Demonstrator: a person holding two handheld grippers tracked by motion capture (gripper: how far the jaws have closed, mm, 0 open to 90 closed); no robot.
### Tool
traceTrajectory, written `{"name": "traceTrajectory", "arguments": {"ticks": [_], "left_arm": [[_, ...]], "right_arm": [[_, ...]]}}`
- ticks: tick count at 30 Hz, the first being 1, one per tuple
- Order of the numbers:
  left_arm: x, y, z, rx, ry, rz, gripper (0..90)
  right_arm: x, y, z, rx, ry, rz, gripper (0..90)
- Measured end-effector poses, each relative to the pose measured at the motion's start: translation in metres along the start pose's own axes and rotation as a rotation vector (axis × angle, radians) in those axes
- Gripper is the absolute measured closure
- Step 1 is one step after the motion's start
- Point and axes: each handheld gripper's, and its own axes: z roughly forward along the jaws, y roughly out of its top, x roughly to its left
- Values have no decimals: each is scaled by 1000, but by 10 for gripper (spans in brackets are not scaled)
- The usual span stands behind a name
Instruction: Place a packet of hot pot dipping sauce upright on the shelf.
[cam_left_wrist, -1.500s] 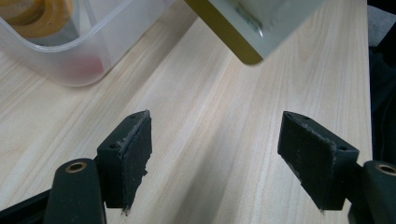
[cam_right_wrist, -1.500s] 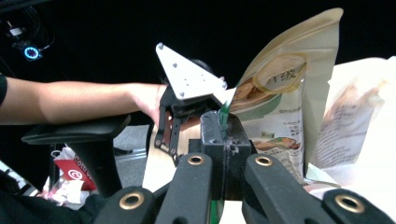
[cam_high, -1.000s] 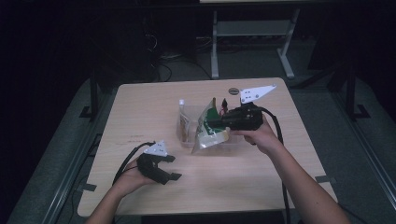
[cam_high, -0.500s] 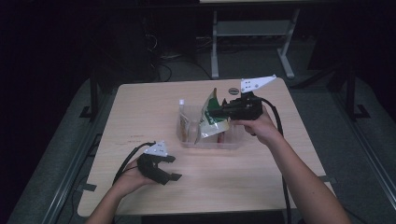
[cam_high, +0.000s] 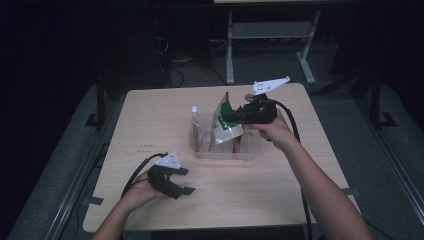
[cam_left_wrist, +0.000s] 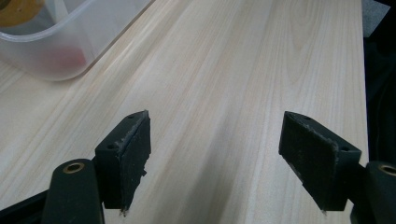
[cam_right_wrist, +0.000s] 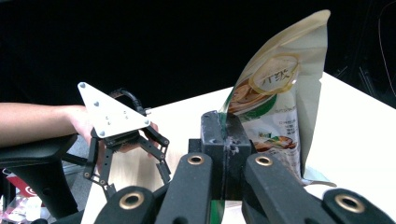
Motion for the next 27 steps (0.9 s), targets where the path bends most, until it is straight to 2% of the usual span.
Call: {"name": "traceTrajectory", "arguments": {"ticks": [16,27], "left_arm": [[-1,0,1,11,-15,-1,245],[-2,-1,4,14,-24,6,245]], "right_arm": [[-19,-14,9,28,-32,50,900],[-25,-24,21,66,-51,70,900]]}}
